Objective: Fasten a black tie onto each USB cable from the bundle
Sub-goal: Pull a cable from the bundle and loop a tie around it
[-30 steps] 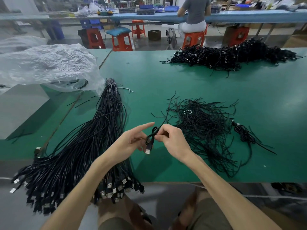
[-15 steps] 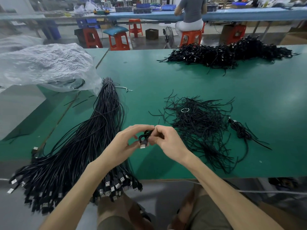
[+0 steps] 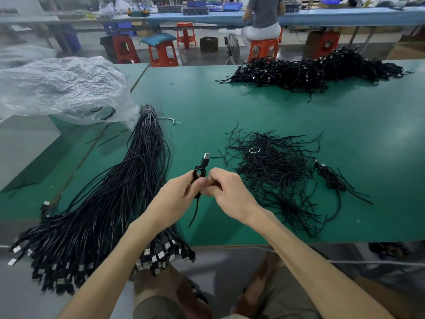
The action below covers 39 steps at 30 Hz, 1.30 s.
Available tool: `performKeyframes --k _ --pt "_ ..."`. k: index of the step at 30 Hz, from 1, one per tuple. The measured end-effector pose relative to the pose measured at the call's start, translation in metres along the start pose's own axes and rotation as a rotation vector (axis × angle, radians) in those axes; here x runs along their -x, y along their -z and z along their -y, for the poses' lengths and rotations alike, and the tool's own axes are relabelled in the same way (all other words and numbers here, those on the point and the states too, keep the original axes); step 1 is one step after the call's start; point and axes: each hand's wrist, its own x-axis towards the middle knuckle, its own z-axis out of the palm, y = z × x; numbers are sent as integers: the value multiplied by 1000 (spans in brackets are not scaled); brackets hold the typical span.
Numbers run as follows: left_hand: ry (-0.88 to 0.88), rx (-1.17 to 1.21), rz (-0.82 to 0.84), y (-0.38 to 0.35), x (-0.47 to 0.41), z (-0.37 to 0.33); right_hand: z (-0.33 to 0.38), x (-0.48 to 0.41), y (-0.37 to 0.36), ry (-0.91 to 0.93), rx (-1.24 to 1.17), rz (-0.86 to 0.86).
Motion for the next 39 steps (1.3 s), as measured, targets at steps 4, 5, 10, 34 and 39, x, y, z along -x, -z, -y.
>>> performKeyframes --k 4,5,10,34,39 --pt "123 -80 17 13 -10 -2 1 -2 8 92 181 24" --pt "146 -90 33 16 -11 -2 2 -2 9 121 227 34" --pt "273 82 210 16 -14 -6 4 1 13 285 483 26" --pt "-115 -237 60 17 -2 -2 -1 3 0 56 233 -8" --pt "-103 -353 18 15 -3 -8 3 1 -2 111 290 -56"
